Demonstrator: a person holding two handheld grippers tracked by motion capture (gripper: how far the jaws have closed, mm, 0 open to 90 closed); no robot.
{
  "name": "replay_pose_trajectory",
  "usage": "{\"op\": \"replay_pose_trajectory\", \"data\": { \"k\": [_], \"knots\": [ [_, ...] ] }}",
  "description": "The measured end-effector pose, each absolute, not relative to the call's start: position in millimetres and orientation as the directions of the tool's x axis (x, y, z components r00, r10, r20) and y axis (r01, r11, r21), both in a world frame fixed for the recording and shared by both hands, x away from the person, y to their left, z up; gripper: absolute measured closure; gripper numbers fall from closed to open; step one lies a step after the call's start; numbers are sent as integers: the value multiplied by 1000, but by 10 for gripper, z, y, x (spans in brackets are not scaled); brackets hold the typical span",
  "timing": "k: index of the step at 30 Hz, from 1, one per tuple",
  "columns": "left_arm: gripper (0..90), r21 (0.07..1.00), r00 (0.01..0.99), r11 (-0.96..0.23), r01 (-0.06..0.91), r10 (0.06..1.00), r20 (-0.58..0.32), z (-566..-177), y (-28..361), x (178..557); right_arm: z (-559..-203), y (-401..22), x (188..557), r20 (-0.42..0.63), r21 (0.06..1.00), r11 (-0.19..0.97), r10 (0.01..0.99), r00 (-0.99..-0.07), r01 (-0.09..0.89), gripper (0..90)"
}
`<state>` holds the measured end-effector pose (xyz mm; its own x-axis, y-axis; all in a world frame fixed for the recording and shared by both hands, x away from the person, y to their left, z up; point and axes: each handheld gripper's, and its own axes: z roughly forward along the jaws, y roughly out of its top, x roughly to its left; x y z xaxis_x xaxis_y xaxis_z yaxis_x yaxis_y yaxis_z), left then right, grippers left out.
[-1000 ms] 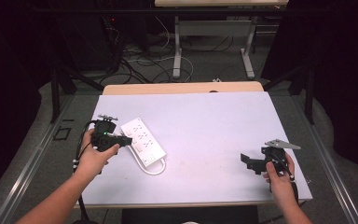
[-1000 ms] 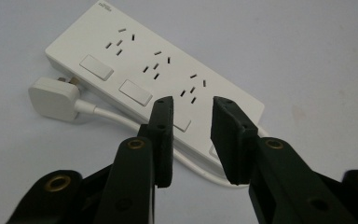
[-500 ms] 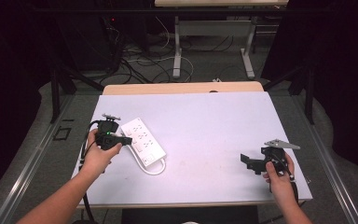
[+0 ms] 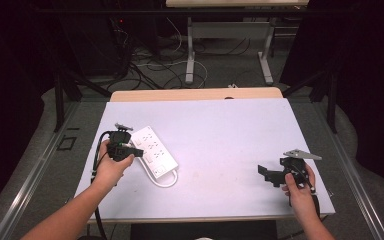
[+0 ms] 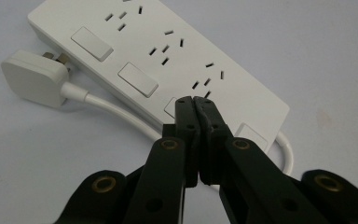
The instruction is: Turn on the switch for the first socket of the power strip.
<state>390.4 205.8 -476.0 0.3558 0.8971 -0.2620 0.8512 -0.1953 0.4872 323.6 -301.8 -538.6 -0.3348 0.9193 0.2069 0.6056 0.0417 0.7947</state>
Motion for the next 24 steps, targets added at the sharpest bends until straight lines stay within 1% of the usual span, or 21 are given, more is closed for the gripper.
{"op": "replay_pose_trajectory", "data": {
  "k": [16, 17, 24],
  "knots": [
    [896, 466, 368, -220, 857, 894, -255, -4903, 1937, 3955, -5393, -3013, 3239, 213, 792, 38, 918, -335, 609, 33],
    [895, 453, 372, -228, 862, 891, -260, -4905, 1933, 3960, -5393, -3014, 3239, 212, 793, 39, 918, -336, 608, 33],
    [894, 453, 394, -254, 855, 886, -246, -4954, 1874, 3979, -5394, -3017, 3240, 216, 791, 37, 917, -336, 610, 34]
  ]
}}
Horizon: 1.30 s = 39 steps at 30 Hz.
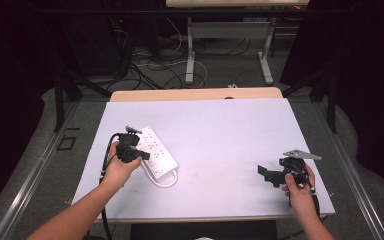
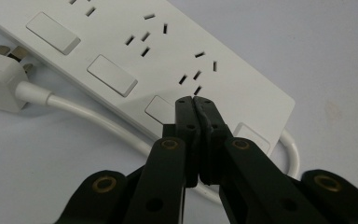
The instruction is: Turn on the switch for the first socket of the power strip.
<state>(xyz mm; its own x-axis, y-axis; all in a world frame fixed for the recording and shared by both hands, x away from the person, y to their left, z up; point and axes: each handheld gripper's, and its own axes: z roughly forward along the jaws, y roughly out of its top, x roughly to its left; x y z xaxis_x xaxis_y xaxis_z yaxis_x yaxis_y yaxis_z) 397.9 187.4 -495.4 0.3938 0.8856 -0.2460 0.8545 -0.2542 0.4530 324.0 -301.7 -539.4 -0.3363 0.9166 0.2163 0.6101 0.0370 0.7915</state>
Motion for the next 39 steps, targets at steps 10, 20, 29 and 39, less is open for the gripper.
{"op": "replay_pose_trajectory", "data": {
  "k": [10, 20, 29, 39],
  "knots": [
    [894, 435, 402, -274, 858, 885, -235, -5033, 1824, 4019, -5395, -3015, 3242, 219, 790, 37, 915, -338, 612, 34],
    [892, 434, 405, -280, 856, 886, -227, -5096, 1802, 4032, -5394, -3011, 3241, 220, 790, 37, 915, -339, 612, 36],
    [881, 447, 425, -303, 842, 882, -202, -5108, 1793, 4024, -5398, -3005, 3242, 220, 788, 40, 914, -342, 614, 37],
    [881, 471, 465, -350, 810, 872, -152, -5116, 1771, 3992, -5401, -3006, 3245, 212, 791, 51, 912, -352, 609, 37]
  ]
}}
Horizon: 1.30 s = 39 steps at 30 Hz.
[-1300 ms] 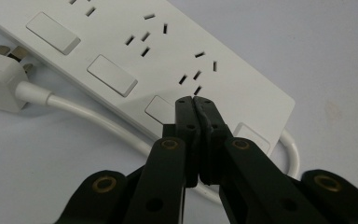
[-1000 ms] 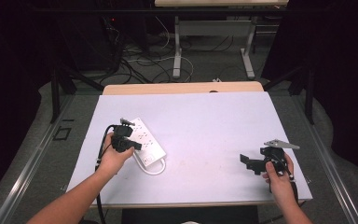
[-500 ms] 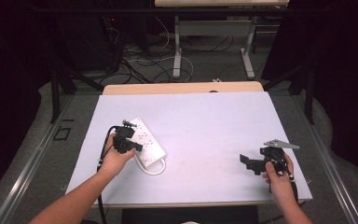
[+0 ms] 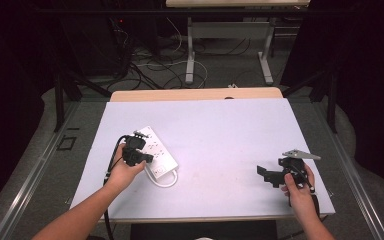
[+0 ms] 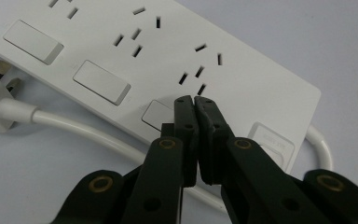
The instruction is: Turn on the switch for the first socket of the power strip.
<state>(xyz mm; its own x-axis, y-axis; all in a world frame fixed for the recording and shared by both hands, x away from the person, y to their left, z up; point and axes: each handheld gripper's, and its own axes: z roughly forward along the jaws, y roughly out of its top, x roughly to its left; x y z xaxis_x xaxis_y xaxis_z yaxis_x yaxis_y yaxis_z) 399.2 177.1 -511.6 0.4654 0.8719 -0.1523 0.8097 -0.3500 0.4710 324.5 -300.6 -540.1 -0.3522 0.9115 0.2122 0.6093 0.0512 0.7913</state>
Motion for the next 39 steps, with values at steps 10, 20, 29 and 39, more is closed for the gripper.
{"op": "replay_pose_trajectory", "data": {
  "k": [10, 20, 29, 39],
  "knots": [
    [879, 483, 474, -360, 798, 870, -136, -5126, 1768, 3985, -5404, -3003, 3247, 215, 790, 53, 909, -357, 611, 38],
    [881, 488, 475, -357, 797, 869, -140, -5132, 1774, 3979, -5403, -3003, 3248, 214, 791, 54, 909, -358, 610, 38],
    [900, 491, 477, -357, 795, 867, -142, -5162, 1769, 3962, -5401, -2994, 3248, 218, 789, 50, 909, -355, 613, 38],
    [900, 492, 476, -356, 794, 868, -141, -5162, 1768, 3961, -5403, -3004, 3250, 214, 791, 55, 909, -359, 609, 38]
  ]
}}
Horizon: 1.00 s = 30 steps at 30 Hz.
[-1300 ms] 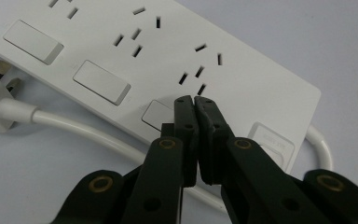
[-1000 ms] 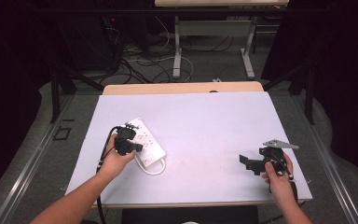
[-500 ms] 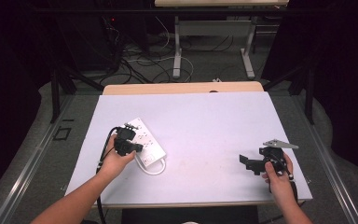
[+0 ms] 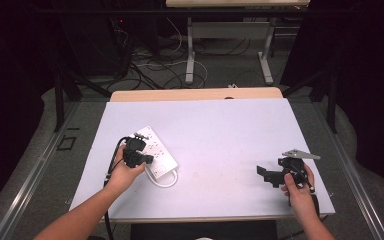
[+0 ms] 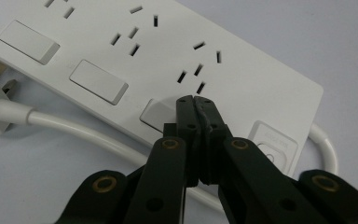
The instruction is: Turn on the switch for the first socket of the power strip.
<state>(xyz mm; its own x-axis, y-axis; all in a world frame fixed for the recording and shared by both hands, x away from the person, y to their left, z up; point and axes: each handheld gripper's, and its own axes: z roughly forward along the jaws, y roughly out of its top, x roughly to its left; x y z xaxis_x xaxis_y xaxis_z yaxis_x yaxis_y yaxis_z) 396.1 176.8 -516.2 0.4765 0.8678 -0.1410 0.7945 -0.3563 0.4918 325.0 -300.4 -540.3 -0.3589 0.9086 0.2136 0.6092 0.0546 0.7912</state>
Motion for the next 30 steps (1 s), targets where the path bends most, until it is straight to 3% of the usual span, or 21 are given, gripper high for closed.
{"op": "replay_pose_trajectory", "data": {
  "k": [15, 30],
  "knots": [
    [895, 484, 476, -357, 799, 867, -147, -5153, 1768, 3974, -5406, -3021, 3237, 215, 790, 52, 910, -355, 611, 39],
    [825, 470, 484, -362, 805, 859, -166, -5134, 1758, 3967, -5410, -3015, 3235, 223, 786, 44, 910, -350, 616, 40]
  ]
}}
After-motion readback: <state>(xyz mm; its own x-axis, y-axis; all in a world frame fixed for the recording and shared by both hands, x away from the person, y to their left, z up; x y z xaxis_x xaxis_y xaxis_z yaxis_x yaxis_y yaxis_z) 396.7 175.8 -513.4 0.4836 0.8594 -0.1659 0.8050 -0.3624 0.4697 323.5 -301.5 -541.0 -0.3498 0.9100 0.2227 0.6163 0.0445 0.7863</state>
